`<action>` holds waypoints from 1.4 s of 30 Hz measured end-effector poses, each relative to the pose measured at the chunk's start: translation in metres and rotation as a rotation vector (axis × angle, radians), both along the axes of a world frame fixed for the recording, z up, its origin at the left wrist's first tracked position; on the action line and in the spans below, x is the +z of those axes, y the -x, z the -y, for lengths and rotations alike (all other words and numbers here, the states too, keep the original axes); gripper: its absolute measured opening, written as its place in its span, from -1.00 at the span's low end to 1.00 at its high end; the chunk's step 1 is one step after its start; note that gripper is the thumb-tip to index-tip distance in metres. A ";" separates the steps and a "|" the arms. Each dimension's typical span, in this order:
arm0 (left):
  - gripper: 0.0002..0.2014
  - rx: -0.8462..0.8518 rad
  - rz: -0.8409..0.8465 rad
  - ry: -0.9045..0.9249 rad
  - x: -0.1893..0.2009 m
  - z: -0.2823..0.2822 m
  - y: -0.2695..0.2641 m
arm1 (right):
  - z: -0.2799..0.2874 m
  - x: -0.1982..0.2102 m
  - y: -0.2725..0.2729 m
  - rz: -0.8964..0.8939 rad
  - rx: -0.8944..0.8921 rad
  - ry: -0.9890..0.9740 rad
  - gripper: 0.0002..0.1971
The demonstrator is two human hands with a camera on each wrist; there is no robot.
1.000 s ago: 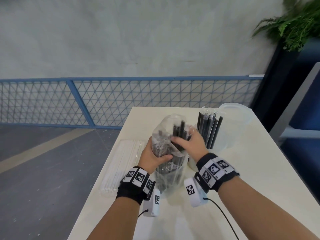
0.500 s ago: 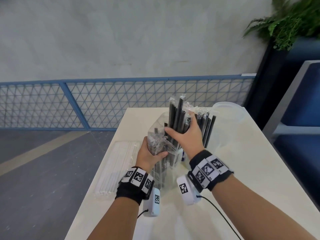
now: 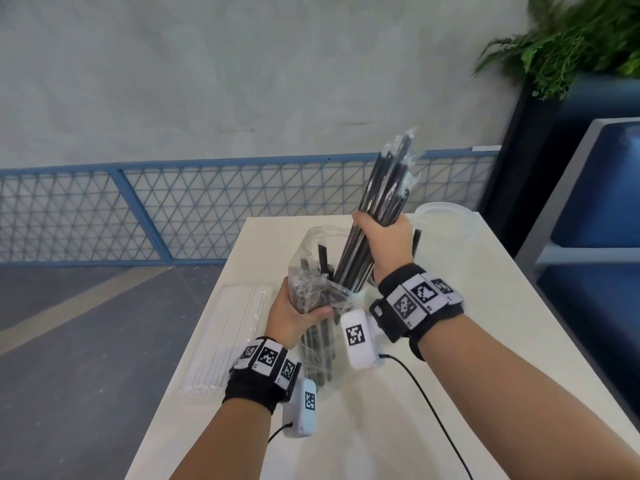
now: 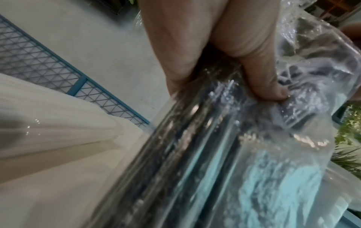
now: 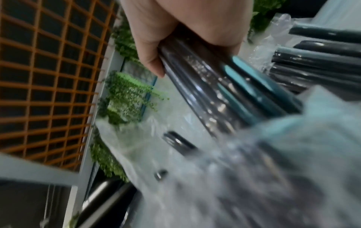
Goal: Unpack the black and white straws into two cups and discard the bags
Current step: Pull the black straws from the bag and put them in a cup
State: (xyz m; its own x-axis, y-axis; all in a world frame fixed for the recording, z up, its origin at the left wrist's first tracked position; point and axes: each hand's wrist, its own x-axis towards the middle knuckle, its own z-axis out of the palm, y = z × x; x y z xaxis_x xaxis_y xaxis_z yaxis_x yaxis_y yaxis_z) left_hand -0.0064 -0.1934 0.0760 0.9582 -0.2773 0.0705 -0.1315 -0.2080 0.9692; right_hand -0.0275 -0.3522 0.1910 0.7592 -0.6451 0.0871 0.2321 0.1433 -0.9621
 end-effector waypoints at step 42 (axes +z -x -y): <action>-0.45 0.182 -0.106 0.206 -0.005 0.005 -0.005 | 0.049 -0.035 0.008 -0.138 -0.069 0.321 -0.61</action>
State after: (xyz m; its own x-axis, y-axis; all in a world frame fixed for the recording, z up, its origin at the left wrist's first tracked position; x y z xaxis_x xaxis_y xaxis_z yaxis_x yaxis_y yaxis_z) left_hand -0.0013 -0.1988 0.0705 0.9959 -0.0903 0.0039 -0.0054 -0.0163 0.9999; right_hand -0.0357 -0.4010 0.1556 0.7335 -0.6517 0.1932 0.0957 -0.1825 -0.9785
